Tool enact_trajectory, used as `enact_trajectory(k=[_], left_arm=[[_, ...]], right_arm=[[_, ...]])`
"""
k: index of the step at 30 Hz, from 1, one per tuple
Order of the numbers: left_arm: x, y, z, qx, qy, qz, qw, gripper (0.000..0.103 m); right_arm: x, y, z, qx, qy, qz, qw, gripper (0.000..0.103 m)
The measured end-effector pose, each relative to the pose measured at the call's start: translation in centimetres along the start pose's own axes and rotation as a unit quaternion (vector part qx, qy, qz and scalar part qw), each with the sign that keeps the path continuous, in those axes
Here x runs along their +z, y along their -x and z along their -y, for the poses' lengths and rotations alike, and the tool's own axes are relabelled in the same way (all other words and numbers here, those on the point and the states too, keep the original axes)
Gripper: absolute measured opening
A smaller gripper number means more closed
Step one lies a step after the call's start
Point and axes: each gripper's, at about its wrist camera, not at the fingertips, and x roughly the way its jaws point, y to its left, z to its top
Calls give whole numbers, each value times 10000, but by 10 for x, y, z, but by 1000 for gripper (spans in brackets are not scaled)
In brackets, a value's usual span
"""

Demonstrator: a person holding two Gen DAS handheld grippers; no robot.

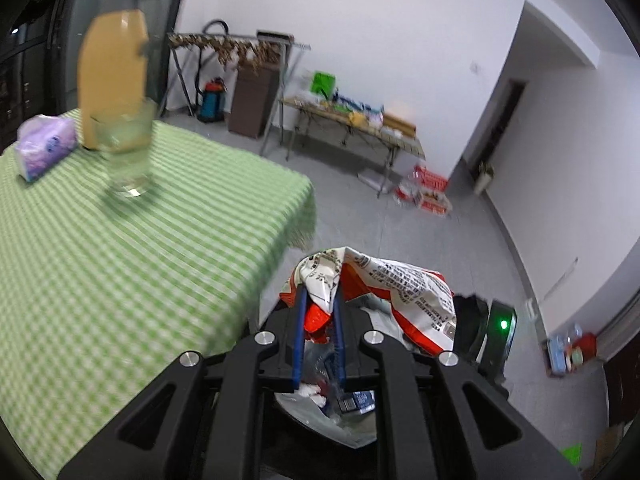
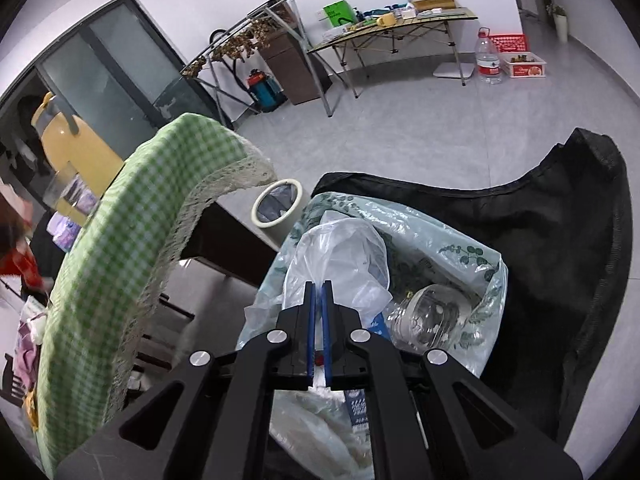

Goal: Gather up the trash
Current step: 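Open both tools to drop the wrapper and bag into the bin, then move both tools back over the table toward the pink towel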

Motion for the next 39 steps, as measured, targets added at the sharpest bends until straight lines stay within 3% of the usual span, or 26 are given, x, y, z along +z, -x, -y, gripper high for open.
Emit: enact_trajectory(k=[1,3,4,14,17,20,23,24,29,34,39], left_arm=[[-5,-11,6,1,-31,-99,9999,9],[-7,-27,13,-38,-18,-240,9997,9],[-10,-38,17,-82,4,-335,9994,9],[-48,-124,23,213,59,-1119,9935,9],[-60,-144,28,536,-113,-1183,9915,9],[-65,-163,32,559,-40,-1255,9905,9],[-69,-181,32,721,-55,-1358,9881,19],[-72,-186,31,802,-82,-1438,9863,27],[-92,-203,26,781,-371,-1980,9764,34],[-102,-201,19,750,-414,-2047,9751,44],[-103,-197,19,809,-632,-2033,9737,47]], right_arm=[[1,-4,0,-112,9,17,9999,11],[3,-8,5,-435,-113,17,9990,67],[3,-8,9,-529,-231,92,9983,69],[-2,28,38,-805,-1097,883,9868,69],[0,37,43,-931,-1159,1140,9823,69],[1,40,50,-932,-1301,1203,9798,69],[1,42,55,-945,-1379,1237,9782,69],[2,42,55,-952,-1363,1238,9783,69],[2,41,51,-919,-1284,1201,9801,69],[2,38,51,-924,-1257,1155,9810,69],[1,34,47,-930,-1125,1042,9838,69]])
